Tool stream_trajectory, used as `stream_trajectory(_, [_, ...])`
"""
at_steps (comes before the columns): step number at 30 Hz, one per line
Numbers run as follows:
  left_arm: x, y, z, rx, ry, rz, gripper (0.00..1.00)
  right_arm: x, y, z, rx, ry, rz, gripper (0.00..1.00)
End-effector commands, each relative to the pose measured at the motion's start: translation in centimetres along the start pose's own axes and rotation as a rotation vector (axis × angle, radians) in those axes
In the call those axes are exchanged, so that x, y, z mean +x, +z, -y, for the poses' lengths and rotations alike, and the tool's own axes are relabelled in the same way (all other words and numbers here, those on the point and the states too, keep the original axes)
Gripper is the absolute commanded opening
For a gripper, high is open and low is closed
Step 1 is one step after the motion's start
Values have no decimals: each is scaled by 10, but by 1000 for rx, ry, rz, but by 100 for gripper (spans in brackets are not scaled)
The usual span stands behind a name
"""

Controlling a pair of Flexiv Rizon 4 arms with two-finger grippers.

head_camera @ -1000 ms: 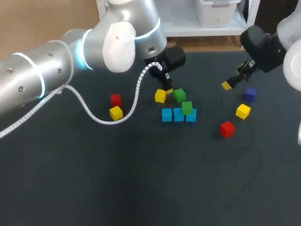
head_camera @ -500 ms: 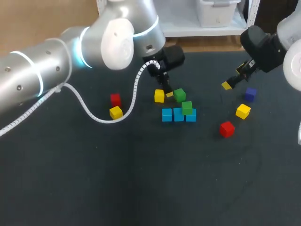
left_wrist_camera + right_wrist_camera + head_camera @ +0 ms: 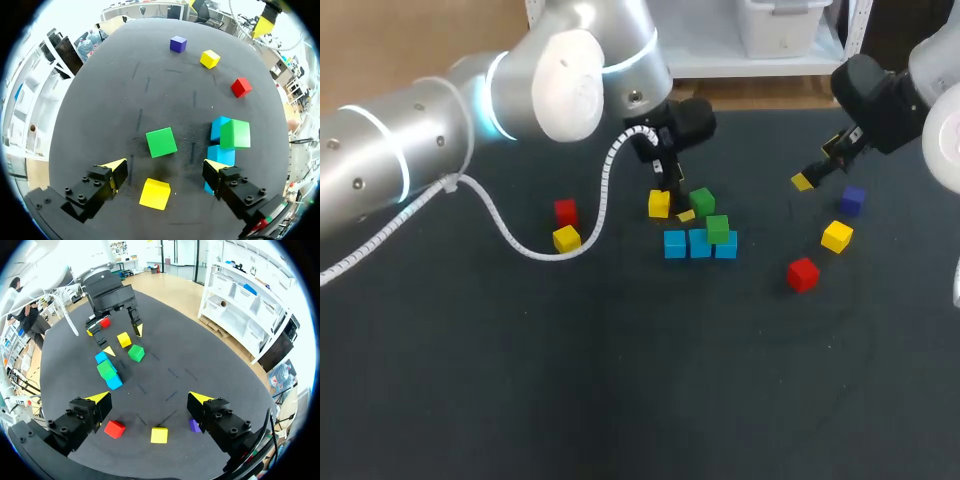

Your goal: Place the blue cubes, place green cubes on the blue cubes, place the yellow cubes on the green cubes, then place the red cubes on the yellow cubes, and place purple cube on the red cubes.

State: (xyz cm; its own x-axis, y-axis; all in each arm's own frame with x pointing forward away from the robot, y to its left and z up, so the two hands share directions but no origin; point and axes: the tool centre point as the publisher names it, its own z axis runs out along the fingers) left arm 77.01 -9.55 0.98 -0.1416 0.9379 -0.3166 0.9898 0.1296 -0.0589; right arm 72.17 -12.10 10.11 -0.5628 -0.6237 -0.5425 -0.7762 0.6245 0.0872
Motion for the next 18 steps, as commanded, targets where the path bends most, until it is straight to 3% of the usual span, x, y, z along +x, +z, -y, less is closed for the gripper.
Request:
stream_trajectory(1, [-5,2,-4,17,-8,1,100,0,0,0,0,0,1,100])
stream_trajectory(18, [-9,7,3,51,-21,33,100,0,0,0,0,0,1,100])
